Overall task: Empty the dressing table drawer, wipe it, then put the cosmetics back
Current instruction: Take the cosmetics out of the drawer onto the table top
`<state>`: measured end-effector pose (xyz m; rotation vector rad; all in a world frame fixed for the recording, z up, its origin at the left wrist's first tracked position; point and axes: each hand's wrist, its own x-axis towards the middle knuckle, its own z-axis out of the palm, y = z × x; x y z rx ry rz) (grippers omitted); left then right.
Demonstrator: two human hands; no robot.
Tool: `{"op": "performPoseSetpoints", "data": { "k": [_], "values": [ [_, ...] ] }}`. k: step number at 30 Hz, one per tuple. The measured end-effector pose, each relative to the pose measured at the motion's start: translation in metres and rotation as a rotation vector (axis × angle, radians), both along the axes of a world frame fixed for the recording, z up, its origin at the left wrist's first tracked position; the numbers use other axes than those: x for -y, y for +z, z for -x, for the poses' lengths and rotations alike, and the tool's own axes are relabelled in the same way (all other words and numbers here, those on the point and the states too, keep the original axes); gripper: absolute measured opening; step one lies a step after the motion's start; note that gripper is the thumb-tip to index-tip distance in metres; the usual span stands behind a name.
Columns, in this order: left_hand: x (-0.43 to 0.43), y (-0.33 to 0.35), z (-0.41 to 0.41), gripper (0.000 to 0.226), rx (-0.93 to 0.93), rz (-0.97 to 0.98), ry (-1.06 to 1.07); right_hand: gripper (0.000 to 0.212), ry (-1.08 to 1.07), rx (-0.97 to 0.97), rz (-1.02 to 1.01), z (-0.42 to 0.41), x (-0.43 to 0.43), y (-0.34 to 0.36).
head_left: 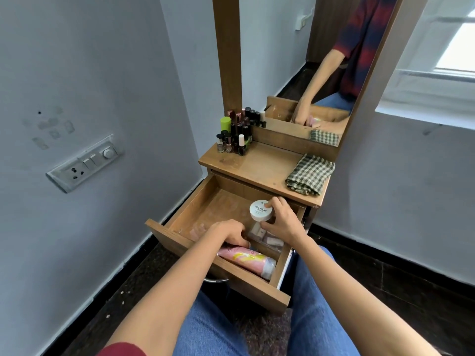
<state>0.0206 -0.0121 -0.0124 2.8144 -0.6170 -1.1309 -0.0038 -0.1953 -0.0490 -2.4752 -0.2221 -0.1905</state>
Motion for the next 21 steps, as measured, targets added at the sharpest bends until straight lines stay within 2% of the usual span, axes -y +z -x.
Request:
{"op": "performPoseSetpoints", "data": {
  "k": [5, 12, 16, 18, 21],
  "values": [
    [-0.003, 0.003, -0.006, 0.033, -0.043, 0.059, 0.004, 0.048, -0.004, -0.003, -0.002, -0.001, 0.001, -0.001],
    [-0.031, 0.019, -0.012, 0.029, -0.029, 0.240, 0.132, 0.046, 0.014, 0.036, -0.005, 0.001, 0.000, 0.000],
    [-0.075, 0.036, -0.022, 0.013, -0.015, 0.404, 0.340, 0.044, 0.051, 0.091, -0.023, 0.001, -0.004, 0.003],
    [-0.093, 0.039, -0.027, 0.013, 0.114, 0.484, 0.467, 0.044, 0.059, 0.133, -0.035, -0.002, -0.010, 0.010],
    [-0.108, 0.032, -0.034, 0.016, 0.306, 0.736, 0.826, 0.045, 0.028, 0.184, -0.085, -0.018, -0.031, 0.031]
  ]
}}
